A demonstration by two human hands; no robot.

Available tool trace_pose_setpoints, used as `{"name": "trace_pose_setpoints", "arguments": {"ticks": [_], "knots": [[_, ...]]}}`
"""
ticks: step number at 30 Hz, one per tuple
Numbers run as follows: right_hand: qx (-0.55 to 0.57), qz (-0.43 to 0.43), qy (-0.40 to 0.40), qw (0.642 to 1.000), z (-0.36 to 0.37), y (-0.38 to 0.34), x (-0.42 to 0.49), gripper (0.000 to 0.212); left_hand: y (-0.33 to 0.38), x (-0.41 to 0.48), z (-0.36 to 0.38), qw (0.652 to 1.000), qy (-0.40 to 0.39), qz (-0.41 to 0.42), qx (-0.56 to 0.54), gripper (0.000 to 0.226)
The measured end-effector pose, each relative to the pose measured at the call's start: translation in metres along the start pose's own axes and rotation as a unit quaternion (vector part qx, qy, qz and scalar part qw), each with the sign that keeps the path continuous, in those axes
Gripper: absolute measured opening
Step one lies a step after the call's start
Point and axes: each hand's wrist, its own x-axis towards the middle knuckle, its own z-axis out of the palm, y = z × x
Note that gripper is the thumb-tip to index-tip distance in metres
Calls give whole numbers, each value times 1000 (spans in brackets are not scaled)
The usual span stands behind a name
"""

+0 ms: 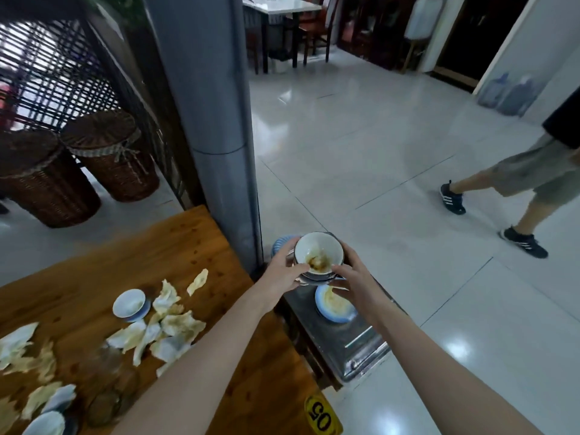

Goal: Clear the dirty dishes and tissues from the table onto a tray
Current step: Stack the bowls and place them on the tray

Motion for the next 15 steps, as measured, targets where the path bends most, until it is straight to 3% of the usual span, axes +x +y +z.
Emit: {"name": "trace_pose_setpoints", "arguments": {"ticks": [8, 15], "knots": [[3, -10, -78, 997, -16, -22, 62, 51, 20, 42, 1, 999, 43, 20, -19, 54], [-5, 31, -160, 987, -56, -30, 136, 50, 21, 95, 28, 993, 105, 23, -41, 53]]}}
